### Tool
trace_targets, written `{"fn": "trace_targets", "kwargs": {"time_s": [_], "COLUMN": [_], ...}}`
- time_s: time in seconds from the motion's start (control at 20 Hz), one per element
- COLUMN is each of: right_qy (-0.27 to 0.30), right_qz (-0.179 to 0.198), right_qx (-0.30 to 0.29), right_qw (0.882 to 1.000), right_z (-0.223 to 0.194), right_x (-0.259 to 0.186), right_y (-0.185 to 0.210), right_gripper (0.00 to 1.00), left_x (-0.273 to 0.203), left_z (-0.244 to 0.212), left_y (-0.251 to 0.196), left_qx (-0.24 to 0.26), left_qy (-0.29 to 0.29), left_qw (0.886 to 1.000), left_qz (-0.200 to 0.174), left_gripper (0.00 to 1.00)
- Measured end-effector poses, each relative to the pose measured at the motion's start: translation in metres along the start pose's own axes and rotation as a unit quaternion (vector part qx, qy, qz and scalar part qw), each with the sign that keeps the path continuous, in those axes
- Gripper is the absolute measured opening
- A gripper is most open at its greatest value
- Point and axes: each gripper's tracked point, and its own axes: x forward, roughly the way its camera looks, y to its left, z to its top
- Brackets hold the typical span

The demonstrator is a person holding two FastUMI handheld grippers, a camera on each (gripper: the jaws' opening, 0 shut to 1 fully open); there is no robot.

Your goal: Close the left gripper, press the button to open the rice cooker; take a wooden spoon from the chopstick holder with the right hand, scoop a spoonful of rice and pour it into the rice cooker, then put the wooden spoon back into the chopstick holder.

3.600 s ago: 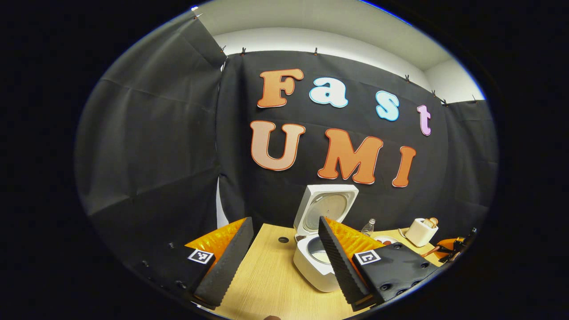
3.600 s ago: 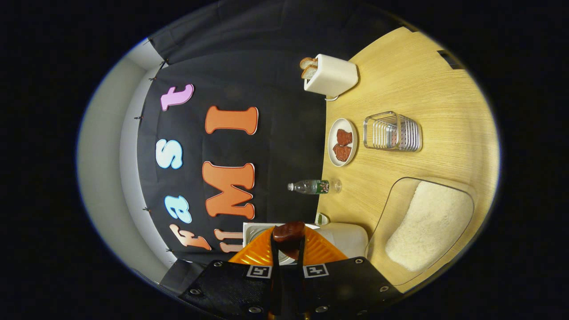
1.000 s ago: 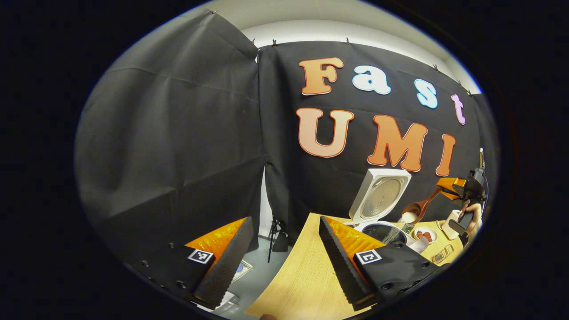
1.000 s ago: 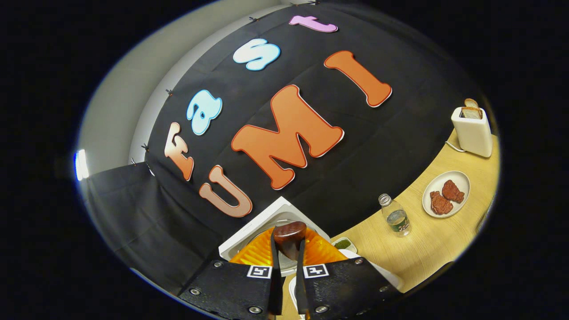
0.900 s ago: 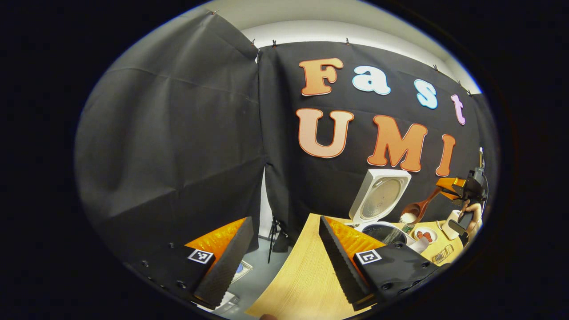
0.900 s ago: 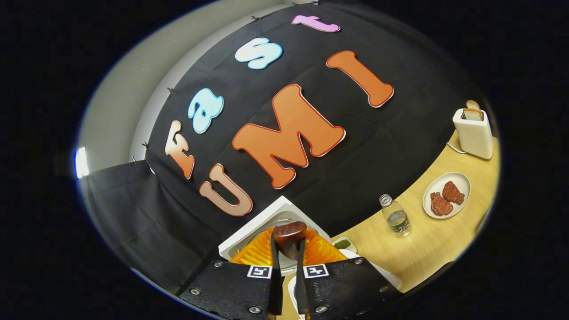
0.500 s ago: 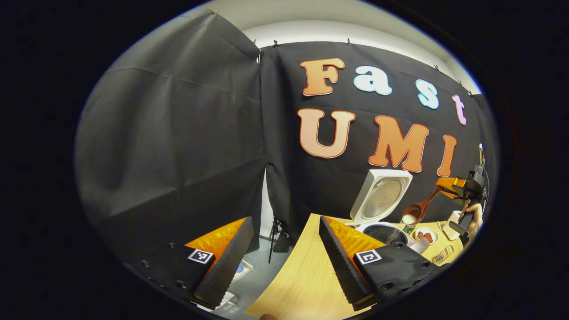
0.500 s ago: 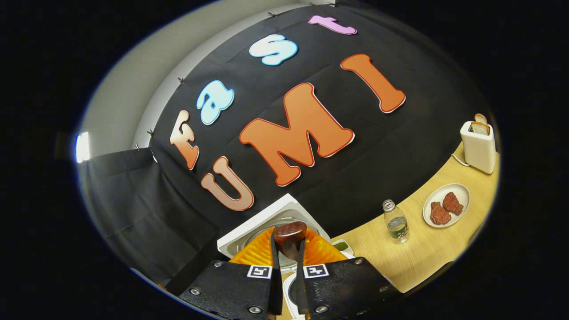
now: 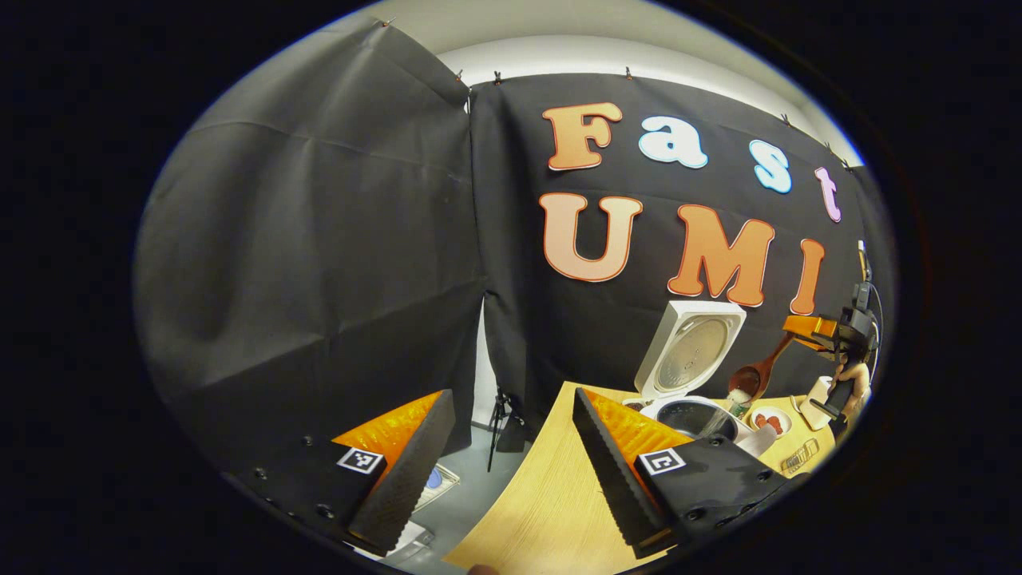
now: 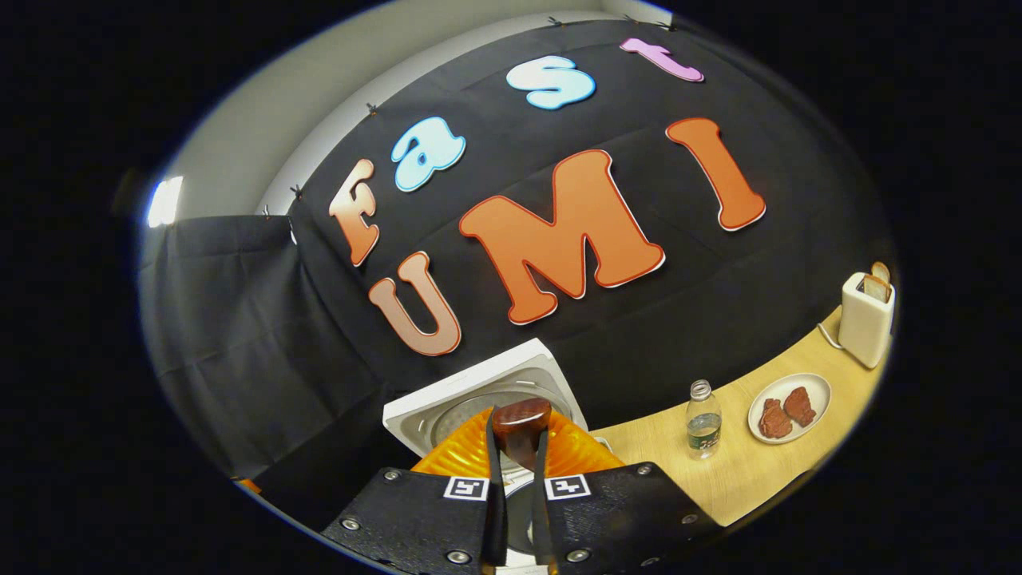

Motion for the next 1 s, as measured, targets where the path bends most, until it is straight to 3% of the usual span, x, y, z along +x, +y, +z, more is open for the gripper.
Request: {"fn": "trace_targets", "kwargs": {"time_s": [0.55, 1.0], "right_qy": [-0.002, 0.000], "right_qz": [0.021, 0.029], "right_qx": [-0.127, -0.114], "right_qw": [0.992, 0.993], "right_z": [-0.011, -0.008], "right_x": [-0.004, -0.013], "right_y": [0.014, 0.004], "right_gripper": [0.12, 0.12], "left_x": [-0.008, -0.018], "left_z": [-0.002, -0.001], "left_y": [-0.001, -0.010], "left_qx": [-0.002, -0.011], "left_qy": [0.000, -0.002], "left_qw": [1.000, 1.000], "left_qz": [0.004, 0.009], "left_gripper": [1.00, 1.00]}}
